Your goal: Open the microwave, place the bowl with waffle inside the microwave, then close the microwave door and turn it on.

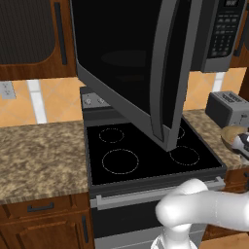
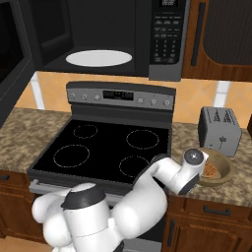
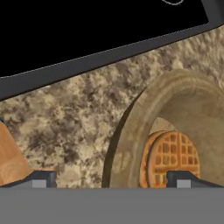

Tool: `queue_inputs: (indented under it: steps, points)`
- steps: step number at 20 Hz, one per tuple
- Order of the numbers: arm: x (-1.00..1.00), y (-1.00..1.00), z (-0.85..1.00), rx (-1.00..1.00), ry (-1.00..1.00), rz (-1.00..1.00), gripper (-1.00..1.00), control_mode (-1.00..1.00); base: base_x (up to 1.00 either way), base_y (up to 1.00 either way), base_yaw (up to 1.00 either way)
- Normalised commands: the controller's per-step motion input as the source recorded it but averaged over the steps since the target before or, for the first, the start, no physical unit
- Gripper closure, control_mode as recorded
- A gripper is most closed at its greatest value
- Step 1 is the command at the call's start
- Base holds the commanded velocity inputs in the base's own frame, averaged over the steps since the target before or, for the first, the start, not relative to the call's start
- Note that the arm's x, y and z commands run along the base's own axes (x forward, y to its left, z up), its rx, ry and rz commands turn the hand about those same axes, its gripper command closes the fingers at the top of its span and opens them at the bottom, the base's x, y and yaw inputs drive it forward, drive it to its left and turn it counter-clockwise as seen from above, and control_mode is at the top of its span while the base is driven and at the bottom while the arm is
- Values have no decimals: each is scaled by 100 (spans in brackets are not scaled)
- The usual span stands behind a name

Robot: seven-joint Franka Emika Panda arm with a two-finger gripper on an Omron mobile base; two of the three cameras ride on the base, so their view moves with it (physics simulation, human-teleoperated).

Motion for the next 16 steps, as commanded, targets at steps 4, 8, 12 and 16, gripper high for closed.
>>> queue_inputs:
  steps: [4, 8, 12, 16]
  points:
    - [35, -12, -24, 0, 0, 0, -100, -100, 0, 0, 0]
    - [22, -3, -37, -2, 0, 0, 100, -100, 0, 0, 0]
    - [4, 0, -62, -5, -4, 0, 100, -100, 0, 0, 0]
    - [10, 0, -46, -6, -5, -3, 100, -100, 0, 0, 0]
